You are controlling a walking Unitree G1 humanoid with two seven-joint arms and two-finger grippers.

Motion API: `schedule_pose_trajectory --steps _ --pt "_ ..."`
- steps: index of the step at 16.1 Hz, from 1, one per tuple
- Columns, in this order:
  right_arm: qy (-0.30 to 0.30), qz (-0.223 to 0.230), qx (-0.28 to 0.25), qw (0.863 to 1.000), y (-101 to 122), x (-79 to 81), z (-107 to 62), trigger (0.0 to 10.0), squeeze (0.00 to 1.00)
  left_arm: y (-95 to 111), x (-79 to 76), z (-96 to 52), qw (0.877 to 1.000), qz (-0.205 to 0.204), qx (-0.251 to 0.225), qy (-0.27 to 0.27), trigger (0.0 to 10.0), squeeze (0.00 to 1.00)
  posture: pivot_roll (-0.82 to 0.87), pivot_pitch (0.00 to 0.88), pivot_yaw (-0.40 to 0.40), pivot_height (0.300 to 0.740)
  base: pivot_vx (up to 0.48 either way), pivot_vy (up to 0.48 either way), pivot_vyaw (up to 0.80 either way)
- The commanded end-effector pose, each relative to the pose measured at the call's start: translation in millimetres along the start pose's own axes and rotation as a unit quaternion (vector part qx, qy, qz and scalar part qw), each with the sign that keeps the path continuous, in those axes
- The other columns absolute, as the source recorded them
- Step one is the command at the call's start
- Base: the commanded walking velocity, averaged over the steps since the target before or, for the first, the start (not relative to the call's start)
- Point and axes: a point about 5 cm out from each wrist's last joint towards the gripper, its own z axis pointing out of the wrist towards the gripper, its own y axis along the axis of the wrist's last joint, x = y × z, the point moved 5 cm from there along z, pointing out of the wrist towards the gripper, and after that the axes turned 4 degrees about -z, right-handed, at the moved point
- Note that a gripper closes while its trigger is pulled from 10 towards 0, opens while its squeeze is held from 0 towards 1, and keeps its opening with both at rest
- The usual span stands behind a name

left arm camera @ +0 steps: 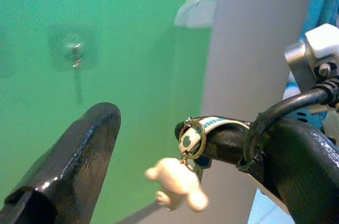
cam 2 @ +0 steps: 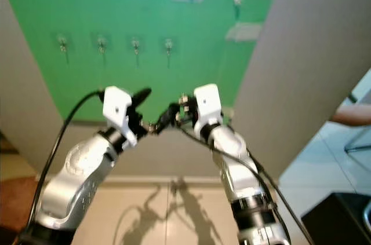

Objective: Hang keys on a hook

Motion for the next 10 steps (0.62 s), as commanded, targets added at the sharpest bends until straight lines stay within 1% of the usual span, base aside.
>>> schedule_pose_trajectory --steps 1,2,3,4,5,6,7,8,10 --pt "0.02 -0.037 0.007 0.999 -5.3 -0.2 -8.0 0.0 0.0 6.2 43.1 -9.5 0.995 0.002 -0.01 0.102 10.0 0.0 -0.02 0.0 -0.017 0.74 0.0 0.0 0.77" --pt "0.032 -0.083 0.005 0.996 -3.5 2.8 -8.1 0.0 0.0 5.8 44.0 -9.6 0.994 0.005 -0.009 0.105 10.0 0.0 -0.02 0.0 -0.017 0.74 0.0 0.0 0.74" --pt "0.069 -0.193 -0.007 0.979 1.2 12.8 -9.4 0.0 0.0 4.9 44.8 -9.9 0.994 0.005 -0.007 0.108 10.0 0.0 -0.03 0.0 -0.017 0.74 0.0 0.0 0.49" --pt "0.095 -0.241 -0.019 0.966 6.3 19.1 -11.0 0.0 0.0 3.8 44.7 -10.0 0.994 0.005 -0.005 0.109 10.0 0.0 -0.03 0.0 -0.017 0.74 0.0 0.0 0.0" --pt "0.108 -0.292 -0.028 0.95 12.0 20.0 -11.0 0.0 0.0 2.0 44.4 -10.2 0.994 0.005 -0.002 0.109 10.0 0.0 -0.03 0.0 -0.019 0.74 0.0 0.0 0.0" --pt "0.114 -0.339 -0.045 0.933 21.9 16.2 -10.0 0.0 0.0 0.0 46.6 -11.3 0.994 0.003 0.001 0.113 10.0 0.0 -0.03 0.0 -0.019 0.74 0.0 0.0 0.0" --pt "0.116 -0.36 -0.054 0.924 27.1 14.9 -9.8 0.0 0.0 -1.0 47.5 -11.9 0.993 0.003 0.002 0.115 10.0 0.0 -0.04 0.0 -0.017 0.74 0.0 0.0 0.0" --pt "0.122 -0.388 -0.068 0.911 35.3 14.4 -9.2 0.0 0.0 -3.1 48.5 -12.6 0.993 0.004 0.006 0.115 10.0 0.0 -0.04 0.0 -0.017 0.74 0.0 0.0 0.0" --pt "0.126 -0.404 -0.101 0.9 55.6 16.3 -6.8 0.0 0.0 -9.5 50.6 -14.6 0.993 0.016 0.018 0.114 10.0 0.0 -0.05 0.0 -0.014 0.74 0.0 0.0 0.0"
